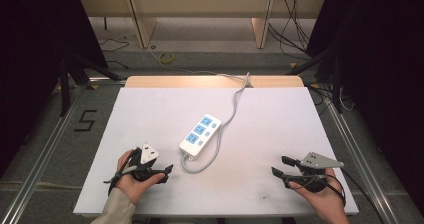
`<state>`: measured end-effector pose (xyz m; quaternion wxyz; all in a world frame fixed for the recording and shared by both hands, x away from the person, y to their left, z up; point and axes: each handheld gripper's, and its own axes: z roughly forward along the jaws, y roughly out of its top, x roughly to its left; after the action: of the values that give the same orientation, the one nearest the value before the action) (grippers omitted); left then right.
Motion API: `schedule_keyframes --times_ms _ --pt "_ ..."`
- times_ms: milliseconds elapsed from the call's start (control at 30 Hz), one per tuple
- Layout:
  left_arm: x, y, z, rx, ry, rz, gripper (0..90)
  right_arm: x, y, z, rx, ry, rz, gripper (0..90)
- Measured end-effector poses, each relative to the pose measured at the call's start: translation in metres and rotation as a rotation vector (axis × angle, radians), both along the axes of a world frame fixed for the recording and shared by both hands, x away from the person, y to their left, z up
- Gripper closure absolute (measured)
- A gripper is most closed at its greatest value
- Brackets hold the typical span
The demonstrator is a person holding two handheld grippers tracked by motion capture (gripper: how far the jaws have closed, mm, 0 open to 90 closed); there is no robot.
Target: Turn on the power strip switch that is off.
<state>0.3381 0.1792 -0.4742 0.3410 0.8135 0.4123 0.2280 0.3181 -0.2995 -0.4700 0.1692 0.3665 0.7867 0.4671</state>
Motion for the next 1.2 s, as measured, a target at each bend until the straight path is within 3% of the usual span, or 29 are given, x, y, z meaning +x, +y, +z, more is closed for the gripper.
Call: schedule_keyframes --times_ms 233,600,1200 --pt "0.000 0.000 0.000 -0.002 -0.006 0.000 18.9 0.001 0.002 0.004 -0.022 -0.007 0.020 52.0" --pt "0.001 -0.001 0.000 0.000 -0.005 0.001 19.0 0.008 0.014 0.015 -0.137 -0.010 0.054 90.0" --pt "0.001 -0.001 0.000 0.001 -0.012 -0.001 19.3 0.028 0.033 0.030 -0.214 0.028 0.092 90.0"
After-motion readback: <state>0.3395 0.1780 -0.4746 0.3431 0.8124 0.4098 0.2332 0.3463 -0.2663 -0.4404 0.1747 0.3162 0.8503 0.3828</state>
